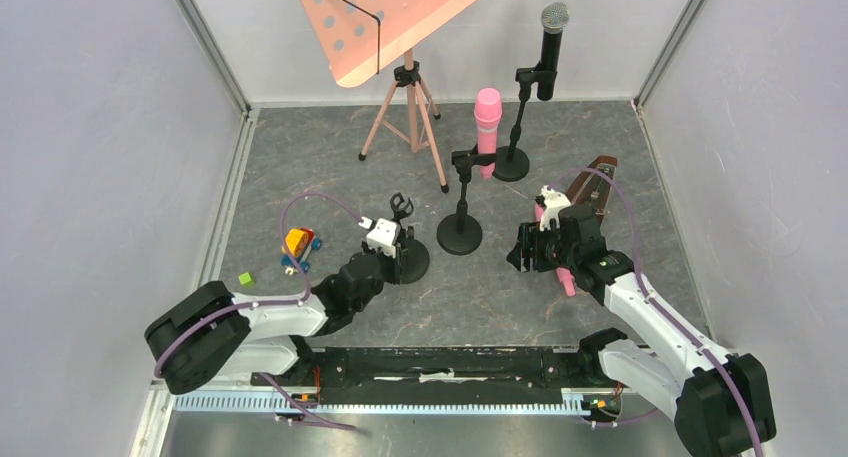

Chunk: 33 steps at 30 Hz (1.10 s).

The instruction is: Remove the microphone from the stand

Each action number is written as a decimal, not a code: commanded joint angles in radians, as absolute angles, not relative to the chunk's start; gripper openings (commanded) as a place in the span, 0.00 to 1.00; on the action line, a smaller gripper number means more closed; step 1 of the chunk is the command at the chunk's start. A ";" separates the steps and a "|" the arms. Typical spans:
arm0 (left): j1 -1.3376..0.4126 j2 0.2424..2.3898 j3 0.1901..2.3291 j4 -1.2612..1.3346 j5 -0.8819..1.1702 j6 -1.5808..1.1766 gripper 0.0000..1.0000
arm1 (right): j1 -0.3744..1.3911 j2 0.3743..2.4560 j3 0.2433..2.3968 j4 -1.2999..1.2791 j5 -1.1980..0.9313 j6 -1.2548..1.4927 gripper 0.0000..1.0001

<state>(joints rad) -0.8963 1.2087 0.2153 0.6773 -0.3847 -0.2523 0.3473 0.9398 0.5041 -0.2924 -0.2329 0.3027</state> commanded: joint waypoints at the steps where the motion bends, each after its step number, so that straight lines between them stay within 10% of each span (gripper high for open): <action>1: -0.821 1.251 0.295 0.691 -0.519 -0.174 0.10 | 0.353 0.941 0.506 -0.262 -0.254 0.314 0.65; 23: -0.365 1.510 0.520 0.686 -0.350 -0.255 0.09 | 0.366 0.967 0.489 -0.197 -0.338 0.318 0.66; 33: -0.359 1.333 0.526 0.427 -0.260 -0.354 0.67 | 0.368 0.934 0.457 -0.146 -0.377 0.307 0.67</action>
